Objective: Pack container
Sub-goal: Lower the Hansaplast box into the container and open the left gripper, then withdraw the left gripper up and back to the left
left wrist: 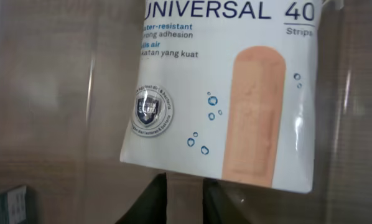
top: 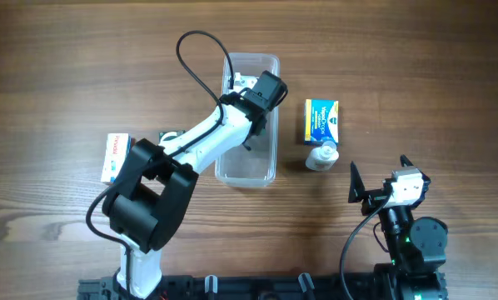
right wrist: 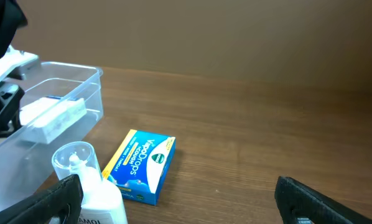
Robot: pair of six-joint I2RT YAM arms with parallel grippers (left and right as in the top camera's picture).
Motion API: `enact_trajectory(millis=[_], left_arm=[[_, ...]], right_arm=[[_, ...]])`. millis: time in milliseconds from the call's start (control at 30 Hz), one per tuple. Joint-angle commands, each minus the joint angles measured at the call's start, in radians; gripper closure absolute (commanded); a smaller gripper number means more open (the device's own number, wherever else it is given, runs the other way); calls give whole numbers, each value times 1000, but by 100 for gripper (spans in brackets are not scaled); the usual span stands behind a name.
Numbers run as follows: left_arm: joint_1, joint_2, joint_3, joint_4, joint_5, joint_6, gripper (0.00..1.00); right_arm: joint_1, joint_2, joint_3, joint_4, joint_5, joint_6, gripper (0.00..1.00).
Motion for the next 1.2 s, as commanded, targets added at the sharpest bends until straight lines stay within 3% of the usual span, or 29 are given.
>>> enact_trajectory(millis=[0,267,333,367,500,900,1167], left_arm=[[-1,10,-7,30,-35,50,76],[-1,10,-7,31,-34,50,67],[-1,8,-7,21,-34,50,59],[-1,8,-7,11,-34,50,50],[-1,-7,-7,-27,-34,50,41],[-1,-104,-7,-47,105,49,35],[-1,-128,-7,-22,246,48,37]], right_arm=[[-5,-4,-2,3,-17,-5,0],[-5,-4,-2,3,-17,-5,0],[-5,-4,-2,3,-17,-5,0],[-5,-4,-2,3,-17,-5,0],[-5,-4,-2,3,-17,-5,0],[-5,-4,-2,3,-17,-5,0],[-5,-4,-2,3,-17,-5,0]])
